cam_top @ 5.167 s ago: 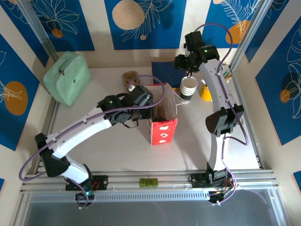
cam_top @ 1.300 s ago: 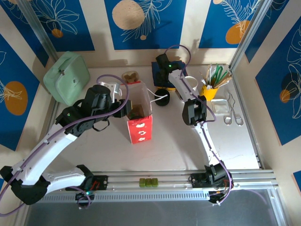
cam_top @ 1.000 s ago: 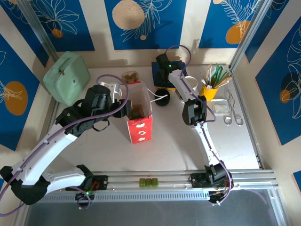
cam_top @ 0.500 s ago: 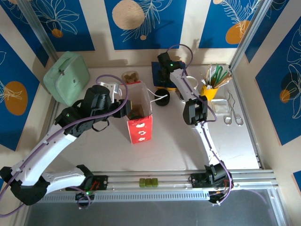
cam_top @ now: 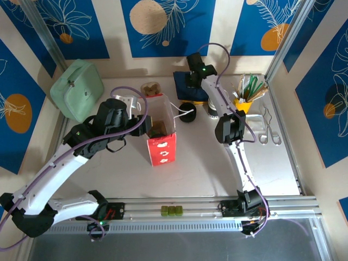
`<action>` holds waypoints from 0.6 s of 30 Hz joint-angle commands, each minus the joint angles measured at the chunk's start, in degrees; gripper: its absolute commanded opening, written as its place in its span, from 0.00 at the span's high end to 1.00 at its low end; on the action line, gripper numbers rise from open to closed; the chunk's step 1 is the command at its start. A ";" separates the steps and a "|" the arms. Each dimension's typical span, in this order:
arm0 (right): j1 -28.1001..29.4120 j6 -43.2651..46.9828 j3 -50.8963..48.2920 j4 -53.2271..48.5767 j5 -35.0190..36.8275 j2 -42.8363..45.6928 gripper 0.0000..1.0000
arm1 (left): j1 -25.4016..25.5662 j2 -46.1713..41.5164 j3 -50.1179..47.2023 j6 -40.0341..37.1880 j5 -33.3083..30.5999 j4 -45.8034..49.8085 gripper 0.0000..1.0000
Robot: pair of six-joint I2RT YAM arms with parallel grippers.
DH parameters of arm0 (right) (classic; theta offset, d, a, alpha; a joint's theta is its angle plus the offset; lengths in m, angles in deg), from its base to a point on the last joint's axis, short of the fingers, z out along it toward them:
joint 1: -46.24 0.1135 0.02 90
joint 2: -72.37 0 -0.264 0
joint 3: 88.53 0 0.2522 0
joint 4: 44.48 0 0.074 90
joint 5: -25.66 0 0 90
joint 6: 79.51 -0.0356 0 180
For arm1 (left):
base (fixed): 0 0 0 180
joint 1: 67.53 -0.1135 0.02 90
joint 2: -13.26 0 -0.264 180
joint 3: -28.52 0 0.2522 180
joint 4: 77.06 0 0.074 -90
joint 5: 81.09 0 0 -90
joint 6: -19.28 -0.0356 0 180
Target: Pack the takeout coffee
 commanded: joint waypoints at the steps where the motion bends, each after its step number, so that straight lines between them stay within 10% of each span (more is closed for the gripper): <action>1: -0.42 -0.97 2.24 -0.69 -1.95 3.99 0.79 | -0.45 -1.17 -0.66 0.96 0.99 -0.55 0.42; 10: -0.85 -1.20 1.87 -0.73 -3.69 5.46 0.79 | -0.49 -1.58 -0.96 1.46 1.09 -0.63 0.42; 18: -0.55 -1.21 0.38 -0.60 -3.77 1.46 0.38 | -0.51 -1.97 -2.00 1.94 1.43 -1.16 0.42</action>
